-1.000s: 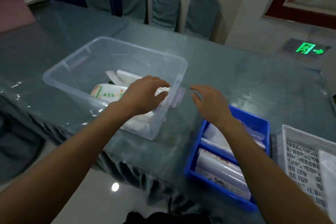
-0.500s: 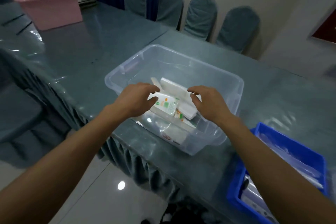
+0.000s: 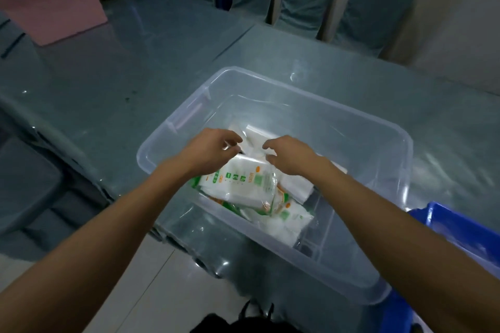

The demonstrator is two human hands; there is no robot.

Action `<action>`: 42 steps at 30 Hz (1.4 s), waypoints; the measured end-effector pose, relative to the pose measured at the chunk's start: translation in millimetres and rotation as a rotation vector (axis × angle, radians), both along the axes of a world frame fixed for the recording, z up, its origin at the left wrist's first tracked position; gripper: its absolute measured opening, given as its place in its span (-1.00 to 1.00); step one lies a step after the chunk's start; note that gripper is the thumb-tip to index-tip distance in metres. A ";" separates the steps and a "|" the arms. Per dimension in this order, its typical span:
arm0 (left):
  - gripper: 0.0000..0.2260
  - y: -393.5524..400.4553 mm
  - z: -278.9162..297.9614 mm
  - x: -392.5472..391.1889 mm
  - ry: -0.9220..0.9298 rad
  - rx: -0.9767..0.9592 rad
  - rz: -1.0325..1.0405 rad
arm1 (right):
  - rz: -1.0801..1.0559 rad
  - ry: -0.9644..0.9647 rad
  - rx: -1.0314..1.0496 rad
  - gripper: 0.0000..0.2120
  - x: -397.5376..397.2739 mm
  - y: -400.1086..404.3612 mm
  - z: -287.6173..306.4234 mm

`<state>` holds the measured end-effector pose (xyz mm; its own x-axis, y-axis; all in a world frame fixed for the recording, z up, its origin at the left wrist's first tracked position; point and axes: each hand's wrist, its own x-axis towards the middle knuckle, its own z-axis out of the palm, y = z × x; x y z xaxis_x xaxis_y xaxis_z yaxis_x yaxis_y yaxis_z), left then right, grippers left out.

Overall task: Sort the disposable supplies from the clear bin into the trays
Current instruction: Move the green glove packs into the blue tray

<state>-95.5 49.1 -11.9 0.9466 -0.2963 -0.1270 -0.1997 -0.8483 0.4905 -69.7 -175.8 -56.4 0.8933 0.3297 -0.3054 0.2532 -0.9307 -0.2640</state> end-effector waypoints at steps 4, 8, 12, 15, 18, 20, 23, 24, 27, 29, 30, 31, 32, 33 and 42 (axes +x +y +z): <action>-0.74 5.4 -13.4 23.7 0.046 0.011 -0.009 | -0.013 0.103 0.041 -0.54 1.2 -0.4 -22.1; -0.72 2.5 -16.2 47.7 0.087 -0.010 -0.054 | 0.006 0.126 0.043 -0.45 -3.6 4.4 -35.0; -0.72 -0.6 -20.0 65.3 0.124 -0.045 -0.097 | -0.066 0.163 0.030 -0.47 -6.6 2.3 -40.6; -0.71 -4.3 -22.3 74.3 0.149 -0.058 -0.162 | -0.177 0.193 0.069 -0.66 -8.9 -5.8 -39.4; -0.71 -6.0 -23.8 81.1 0.164 -0.070 -0.218 | -0.252 0.246 0.135 -0.79 -16.4 -10.1 -31.7; -0.70 -6.0 -23.8 85.6 0.188 -0.079 -0.252 | -0.307 0.276 0.197 -0.85 -24.3 -11.8 -25.7; -0.72 -7.0 -21.3 91.9 0.175 -0.089 -0.296 | -0.417 0.236 0.302 -0.93 -35.7 -17.4 -12.7; -0.73 -7.8 -20.1 93.7 0.158 -0.099 -0.308 | -0.471 0.189 0.347 -0.95 -39.0 -19.2 -7.0; -0.71 -12.1 -15.1 97.1 0.118 -0.144 -0.347 | -0.649 0.021 0.502 -0.94 -51.3 -25.2 13.3; -0.67 -15.0 -11.3 99.4 0.074 -0.227 -0.350 | -0.731 -0.092 0.586 -0.94 -60.6 -30.0 24.6; -0.66 -16.3 -9.1 100.8 0.040 -0.293 -0.332 | -0.762 -0.161 0.615 -0.95 -65.0 -32.0 29.5; -0.66 -17.9 -7.3 102.7 -0.003 -0.354 -0.313 | -0.797 -0.230 0.645 -0.96 -69.1 -33.4 33.7; -0.67 -19.8 -5.3 103.4 -0.067 -0.398 -0.303 | -0.834 -0.293 0.676 -0.96 -72.9 -33.7 37.3; -0.69 -21.7 -4.6 103.8 -0.146 -0.423 -0.298 | -0.870 -0.353 0.698 -0.94 -76.9 -32.6 40.1; -0.85 -30.6 -3.7 86.0 -0.019 -0.644 -0.220 | -1.129 -0.709 0.864 -0.90 -94.9 -3.5 51.3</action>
